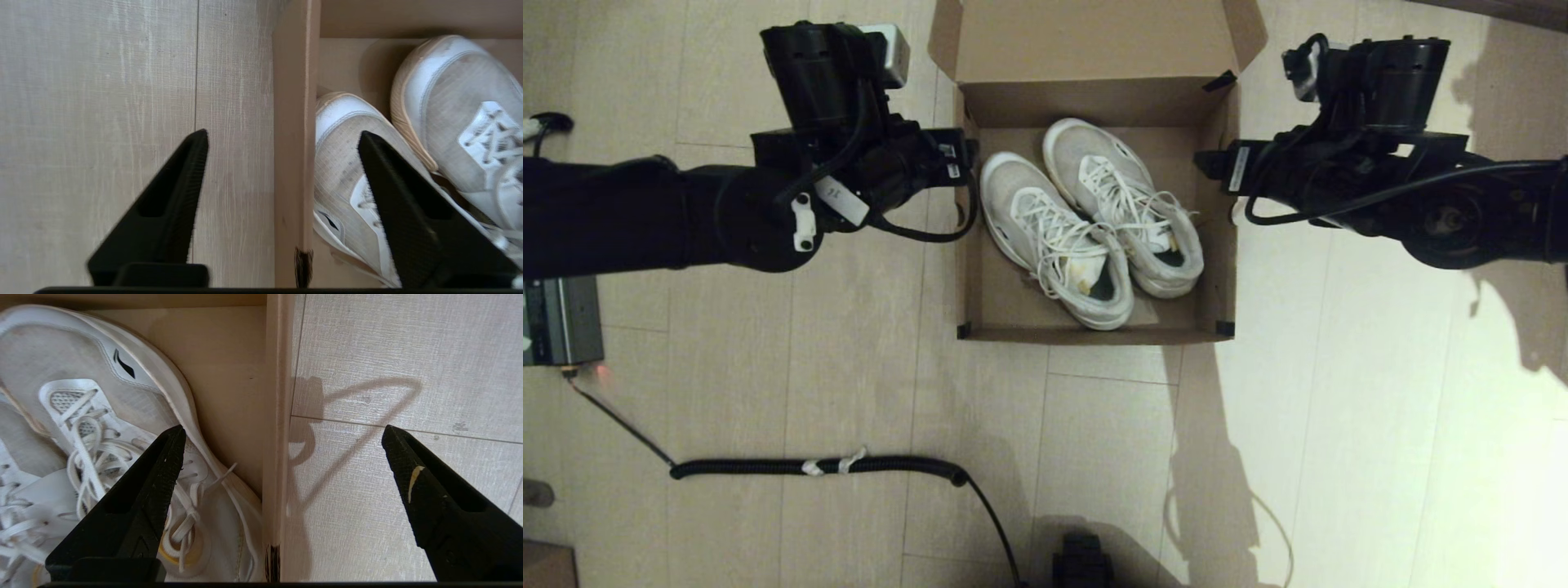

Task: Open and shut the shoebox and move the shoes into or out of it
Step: Close the shoe box

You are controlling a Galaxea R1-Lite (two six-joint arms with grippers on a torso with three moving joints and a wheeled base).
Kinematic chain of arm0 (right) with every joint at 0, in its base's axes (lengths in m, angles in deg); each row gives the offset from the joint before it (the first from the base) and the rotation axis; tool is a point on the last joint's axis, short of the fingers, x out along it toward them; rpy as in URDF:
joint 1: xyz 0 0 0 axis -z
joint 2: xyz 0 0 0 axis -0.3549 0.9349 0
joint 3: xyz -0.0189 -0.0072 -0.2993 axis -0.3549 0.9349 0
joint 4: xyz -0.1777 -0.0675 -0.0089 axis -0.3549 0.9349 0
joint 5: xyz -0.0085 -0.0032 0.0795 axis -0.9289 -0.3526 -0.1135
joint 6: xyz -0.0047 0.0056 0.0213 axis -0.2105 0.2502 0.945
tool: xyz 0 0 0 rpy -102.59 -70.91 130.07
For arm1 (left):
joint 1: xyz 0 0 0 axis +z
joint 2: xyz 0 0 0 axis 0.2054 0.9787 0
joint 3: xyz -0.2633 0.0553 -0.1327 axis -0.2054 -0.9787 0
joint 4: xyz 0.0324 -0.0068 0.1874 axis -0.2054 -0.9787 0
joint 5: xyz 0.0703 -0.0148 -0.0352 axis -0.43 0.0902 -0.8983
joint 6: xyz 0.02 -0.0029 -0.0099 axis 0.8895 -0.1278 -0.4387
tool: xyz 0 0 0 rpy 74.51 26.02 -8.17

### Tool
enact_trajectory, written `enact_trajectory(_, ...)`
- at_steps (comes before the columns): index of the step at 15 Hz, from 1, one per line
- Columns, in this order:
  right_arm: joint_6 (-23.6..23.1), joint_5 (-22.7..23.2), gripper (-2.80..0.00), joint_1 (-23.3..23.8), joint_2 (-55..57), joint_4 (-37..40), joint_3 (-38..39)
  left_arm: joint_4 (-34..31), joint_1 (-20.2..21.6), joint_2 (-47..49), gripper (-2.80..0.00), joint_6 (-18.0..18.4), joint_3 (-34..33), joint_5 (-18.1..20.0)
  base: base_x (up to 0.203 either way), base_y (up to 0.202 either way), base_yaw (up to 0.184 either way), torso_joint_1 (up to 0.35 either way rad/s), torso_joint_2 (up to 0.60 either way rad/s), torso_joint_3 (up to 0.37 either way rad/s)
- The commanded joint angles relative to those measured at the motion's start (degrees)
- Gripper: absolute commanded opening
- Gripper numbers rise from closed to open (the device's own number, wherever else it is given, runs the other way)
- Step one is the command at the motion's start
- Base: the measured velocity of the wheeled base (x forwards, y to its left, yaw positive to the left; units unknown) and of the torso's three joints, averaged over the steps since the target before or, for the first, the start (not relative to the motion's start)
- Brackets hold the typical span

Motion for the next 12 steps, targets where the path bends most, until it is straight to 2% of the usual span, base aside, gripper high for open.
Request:
enact_trajectory(1, -0.1, -0.1, 0.0, 0.4, 1.6, -0.1, -0.8, 0.1, 0.0, 2.6, 0.0, 0.2, 1.5, 0.0, 0.0, 0.0, 0.0, 0.0, 0.0, 0.0)
enact_trajectory(4, -1.9, -0.1, 0.0, 0.5, 4.1, -0.1, -3.0, 0.1, 0.0, 5.3, 0.0, 1.6, 3.4, -0.1, 0.0, 0.0, 0.0, 0.0, 0.0, 0.0)
enact_trajectory(7, -7.4, -5.1, 0.0, -0.1, 5.4, 0.1, -4.4, -0.4, -0.6, 6.0, 0.0, 5.4, 3.7, -1.7, 0.0, 0.0, 0.0, 0.0, 0.0, 0.0)
enact_trajectory(12, -8.5, -6.5, 0.0, -1.4, 6.8, 0.4, -7.8, -2.0, -1.8, 6.5, 0.0, 7.5, 7.0, -3.2, 0.0, 0.0, 0.0, 0.0, 0.0, 0.0)
